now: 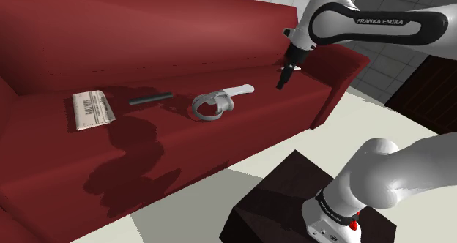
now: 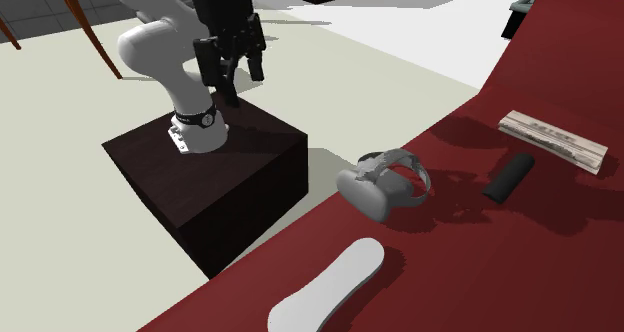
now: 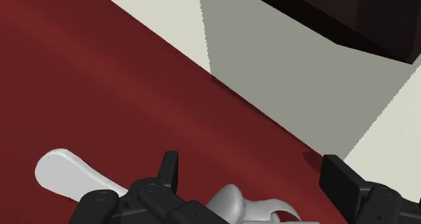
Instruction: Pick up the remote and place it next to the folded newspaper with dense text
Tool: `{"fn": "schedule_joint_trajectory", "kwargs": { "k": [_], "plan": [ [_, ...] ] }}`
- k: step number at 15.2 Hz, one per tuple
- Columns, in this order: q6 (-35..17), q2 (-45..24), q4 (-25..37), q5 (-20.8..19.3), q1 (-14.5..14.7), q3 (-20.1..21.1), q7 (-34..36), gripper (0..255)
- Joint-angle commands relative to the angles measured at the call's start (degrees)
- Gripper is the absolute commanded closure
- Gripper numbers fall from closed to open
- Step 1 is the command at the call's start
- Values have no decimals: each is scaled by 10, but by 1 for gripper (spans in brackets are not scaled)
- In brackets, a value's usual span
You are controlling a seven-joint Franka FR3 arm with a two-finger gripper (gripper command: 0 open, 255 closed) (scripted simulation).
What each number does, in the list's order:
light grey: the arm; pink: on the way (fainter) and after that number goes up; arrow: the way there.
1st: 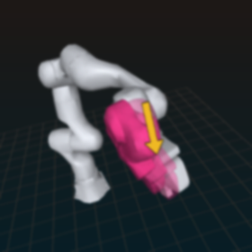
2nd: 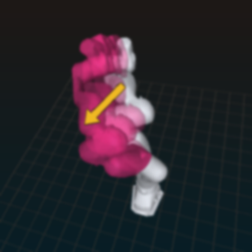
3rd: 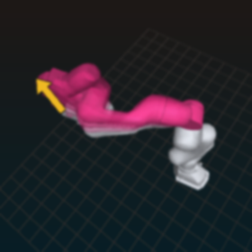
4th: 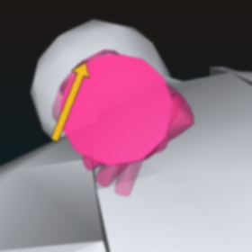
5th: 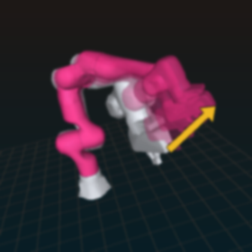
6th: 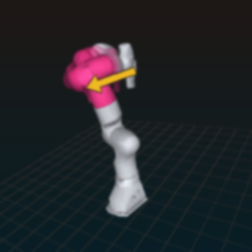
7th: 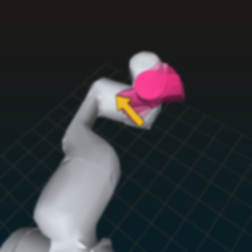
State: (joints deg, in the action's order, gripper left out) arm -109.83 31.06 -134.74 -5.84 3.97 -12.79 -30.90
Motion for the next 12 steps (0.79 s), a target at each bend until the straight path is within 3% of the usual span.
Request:
{"fn": "schedule_joint_trajectory", "kwargs": {
  "k": [1,6,12],
  "plan": [
    [-25,-43,17,-3,10,-26,-63,0],
    [-75,-152,70,11,33,-82,-214,0],
    [-113,-300,164,67,49,-122,-401,0]
  ]
}}
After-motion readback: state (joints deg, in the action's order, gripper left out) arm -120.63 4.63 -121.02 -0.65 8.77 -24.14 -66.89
